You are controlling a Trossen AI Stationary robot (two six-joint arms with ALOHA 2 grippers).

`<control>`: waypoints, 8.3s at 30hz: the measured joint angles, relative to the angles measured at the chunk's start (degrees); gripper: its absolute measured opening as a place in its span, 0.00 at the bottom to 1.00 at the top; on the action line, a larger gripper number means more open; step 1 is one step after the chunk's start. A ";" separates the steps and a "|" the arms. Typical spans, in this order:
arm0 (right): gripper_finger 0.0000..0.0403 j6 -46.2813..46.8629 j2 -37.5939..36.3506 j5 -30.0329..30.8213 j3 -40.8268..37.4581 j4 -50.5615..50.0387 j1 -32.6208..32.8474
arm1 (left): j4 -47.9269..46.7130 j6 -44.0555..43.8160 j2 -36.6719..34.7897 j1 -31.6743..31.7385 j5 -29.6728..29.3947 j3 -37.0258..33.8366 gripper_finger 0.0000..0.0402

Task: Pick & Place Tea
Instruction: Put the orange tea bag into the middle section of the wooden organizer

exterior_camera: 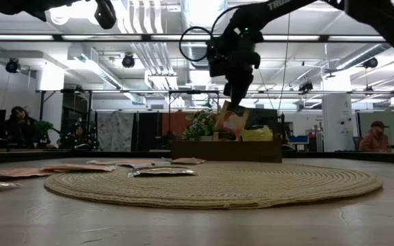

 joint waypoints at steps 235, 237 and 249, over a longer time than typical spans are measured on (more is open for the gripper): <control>0.32 7.93 5.31 5.41 -3.33 12.47 6.72 | -0.71 -7.96 0.00 0.02 1.62 -0.09 0.00; 0.31 7.95 5.31 5.42 -3.50 12.39 6.87 | -0.71 -8.50 0.00 0.00 1.70 -0.09 0.00; 0.32 8.54 5.31 5.43 -0.71 14.75 7.07 | -0.71 -8.55 0.00 0.01 1.68 -0.09 0.00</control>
